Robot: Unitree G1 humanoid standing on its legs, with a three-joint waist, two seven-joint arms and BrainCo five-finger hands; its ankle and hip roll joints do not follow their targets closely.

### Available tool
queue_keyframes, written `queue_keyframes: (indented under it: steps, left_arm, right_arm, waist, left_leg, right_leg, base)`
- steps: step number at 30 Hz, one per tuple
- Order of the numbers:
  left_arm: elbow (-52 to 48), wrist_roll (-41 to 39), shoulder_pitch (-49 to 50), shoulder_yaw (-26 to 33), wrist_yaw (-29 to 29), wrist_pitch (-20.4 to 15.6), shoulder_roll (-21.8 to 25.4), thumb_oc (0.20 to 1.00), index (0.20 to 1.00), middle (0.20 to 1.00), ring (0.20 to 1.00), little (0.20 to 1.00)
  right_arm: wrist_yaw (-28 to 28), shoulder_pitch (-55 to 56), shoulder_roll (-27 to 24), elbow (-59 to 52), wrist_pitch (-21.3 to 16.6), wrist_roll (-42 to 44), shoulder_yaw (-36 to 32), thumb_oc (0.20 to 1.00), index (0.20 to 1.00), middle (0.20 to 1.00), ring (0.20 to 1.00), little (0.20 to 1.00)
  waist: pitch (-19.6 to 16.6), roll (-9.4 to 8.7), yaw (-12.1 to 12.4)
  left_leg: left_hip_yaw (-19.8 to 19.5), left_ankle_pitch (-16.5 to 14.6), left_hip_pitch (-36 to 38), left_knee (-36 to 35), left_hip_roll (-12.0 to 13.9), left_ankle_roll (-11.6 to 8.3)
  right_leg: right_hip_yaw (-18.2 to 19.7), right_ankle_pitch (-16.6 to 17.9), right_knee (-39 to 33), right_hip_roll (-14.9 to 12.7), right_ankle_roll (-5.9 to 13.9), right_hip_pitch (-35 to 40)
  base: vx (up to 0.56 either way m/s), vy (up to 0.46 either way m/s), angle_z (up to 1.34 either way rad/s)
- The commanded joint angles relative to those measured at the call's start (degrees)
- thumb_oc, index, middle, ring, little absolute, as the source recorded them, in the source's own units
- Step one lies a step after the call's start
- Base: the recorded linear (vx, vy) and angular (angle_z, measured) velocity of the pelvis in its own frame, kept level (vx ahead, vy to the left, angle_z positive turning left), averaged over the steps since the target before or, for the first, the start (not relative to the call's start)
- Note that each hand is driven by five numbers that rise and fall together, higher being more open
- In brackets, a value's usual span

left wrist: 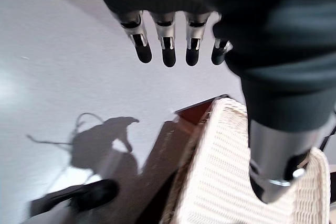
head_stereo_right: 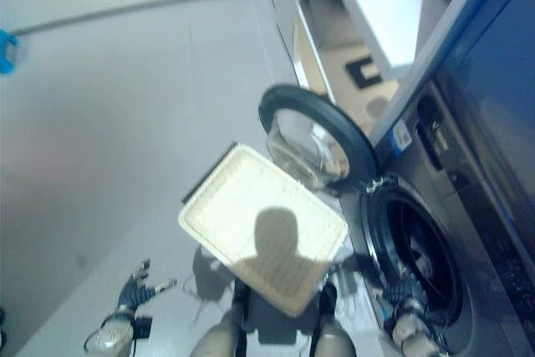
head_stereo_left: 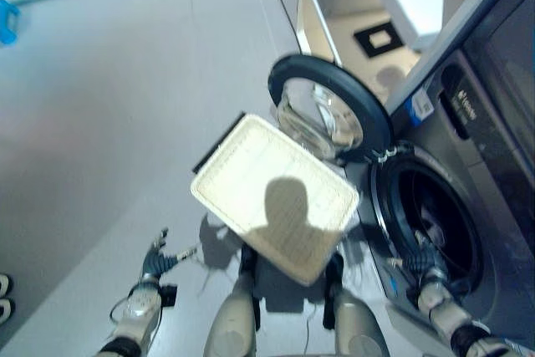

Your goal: Put the clothes into the washing machine.

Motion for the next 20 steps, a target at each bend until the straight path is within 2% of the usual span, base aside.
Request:
queue_keyframes:
  steps: [1, 4, 8, 11, 12, 16, 20]
  left_arm:
    - [3.9, 3.8, -1.3, 2.5, -5.0, 1.9, 0.2, 1.0, 1.0, 1.0, 1.0, 1.0]
    - [6.8, 6.0, -0.1, 2.6, -8.1, 3.5, -1.1, 1.0, 1.0, 1.0, 1.0, 1.0]
    - [9.1, 7.1, 0.8, 3.2, -11.0, 5.8, -2.1, 1.0, 1.0, 1.0, 1.0, 1.0]
    - [9.3, 7.4, 0.9, 3.3, -11.2, 5.9, -2.3, 1.0, 1.0, 1.0, 1.0, 1.0]
    - [11.1, 8.1, 1.6, 3.7, -12.6, 6.5, -3.8, 1.0, 1.0, 1.0, 1.0, 1.0]
    - [12.7, 7.6, 2.3, 4.5, -14.1, 8.0, -4.9, 1.0, 1.0, 1.0, 1.0, 1.0]
    - [13.1, 7.5, 2.7, 4.7, -15.4, 9.8, -5.4, 1.0, 1.0, 1.0, 1.0, 1.0]
  right_arm:
    - [7.3, 0.0, 1.2, 4.3, -2.4, -1.4, 1.6, 1.0, 1.0, 1.0, 1.0, 1.0]
    - [14.0, 1.1, 3.5, 7.9, -1.6, 0.9, 1.8, 1.0, 1.0, 1.0, 1.0, 1.0]
    - [21.1, 2.2, 5.7, 11.0, 2.3, 7.7, 0.1, 1.0, 1.0, 1.0, 1.0, 1.0]
    - [22.1, 2.2, 6.0, 11.5, 2.7, 8.6, -0.4, 1.0, 1.0, 1.0, 1.0, 1.0]
    - [27.8, 2.7, 7.8, 17.0, 8.9, 16.7, -5.5, 1.0, 1.0, 1.0, 1.0, 1.0]
    - [30.8, 2.8, 8.2, 21.6, 13.7, 18.3, -9.0, 1.0, 1.0, 1.0, 1.0, 1.0]
    - [31.1, 2.8, 8.1, 22.7, 15.2, 18.6, -10.0, 1.0, 1.0, 1.0, 1.0, 1.0]
  waist:
    - [-5.3, -3.53, 1.0]
    - [-9.0, -3.34, 1.5]
    - [-11.8, -3.14, 1.6]
    - [-12.0, -3.14, 1.6]
    - [-14.0, -3.01, 1.6]
    - [-15.5, -2.88, 1.9]
    - [-16.3, -2.91, 2.0]
  left_leg:
    - [4.0, -4.8, 3.5, 3.8, -0.3, -1.81]
    - [4.1, -5.4, 5.8, 3.2, -0.2, -1.6]
    - [4.1, -5.6, 8.5, 1.3, 0.1, -1.56]
    - [4.1, -5.7, 8.7, 1.2, 0.1, -1.57]
    - [4.4, -6.1, 10.4, 0.3, 0.3, -1.58]
    - [4.6, -6.6, 11.5, 0.1, 0.4, -1.57]
    - [4.6, -6.9, 12.0, 0.1, 0.5, -1.52]
  right_leg:
    - [-1.2, 2.4, -0.5, -0.9, 2.54, 1.0]
    - [-1.3, 1.6, -1.0, -0.8, 2.31, 3.3]
    - [-1.4, 0.9, -1.9, -0.4, 2.16, 5.8]
    - [-1.4, 0.8, -2.1, -0.4, 2.12, 6.0]
    - [-1.1, 0.5, -3.1, 0.1, 1.94, 7.6]
    - [-0.8, 0.1, -3.6, 0.6, 1.71, 8.6]
    - [-0.4, -0.2, -3.6, 0.8, 1.53, 9.1]
  base:
    - [0.17, -0.001, 0.14]
    - [0.16, 0.006, 0.01]
    - [0.05, 0.005, 0.03]
    - [0.02, 0.009, 0.0]
    - [0.08, 0.038, 0.01]
    - [0.06, 0.03, 0.03]
    - [0.05, 0.017, 0.0]
